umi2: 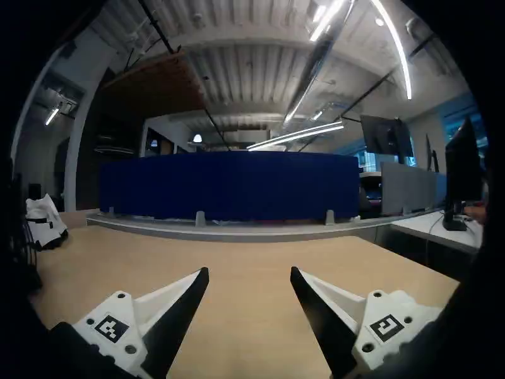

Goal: Fold towel

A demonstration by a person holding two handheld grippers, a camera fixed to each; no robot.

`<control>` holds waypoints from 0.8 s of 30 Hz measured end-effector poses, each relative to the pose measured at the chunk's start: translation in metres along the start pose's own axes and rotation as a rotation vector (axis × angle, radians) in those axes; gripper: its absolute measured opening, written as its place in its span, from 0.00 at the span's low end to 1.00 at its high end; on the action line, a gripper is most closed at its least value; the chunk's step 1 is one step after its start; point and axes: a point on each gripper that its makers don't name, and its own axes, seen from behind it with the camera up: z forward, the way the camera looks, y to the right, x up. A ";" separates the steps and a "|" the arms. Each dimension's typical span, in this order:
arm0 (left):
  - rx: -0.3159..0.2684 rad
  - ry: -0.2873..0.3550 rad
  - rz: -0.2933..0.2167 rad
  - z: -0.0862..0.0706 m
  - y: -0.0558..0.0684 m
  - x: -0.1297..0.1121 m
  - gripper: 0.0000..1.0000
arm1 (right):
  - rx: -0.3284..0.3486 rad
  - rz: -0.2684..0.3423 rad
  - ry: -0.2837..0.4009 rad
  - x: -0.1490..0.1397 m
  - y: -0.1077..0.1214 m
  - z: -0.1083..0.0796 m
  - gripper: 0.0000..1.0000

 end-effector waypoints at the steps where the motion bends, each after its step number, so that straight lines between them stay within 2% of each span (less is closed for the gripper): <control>1: 0.000 0.000 0.000 0.000 0.000 0.000 0.93 | -0.001 0.000 0.000 0.000 0.000 0.000 1.00; 24: 0.000 0.000 0.000 -0.001 0.000 0.000 0.93 | -0.022 0.002 -0.001 -0.002 0.006 0.000 1.00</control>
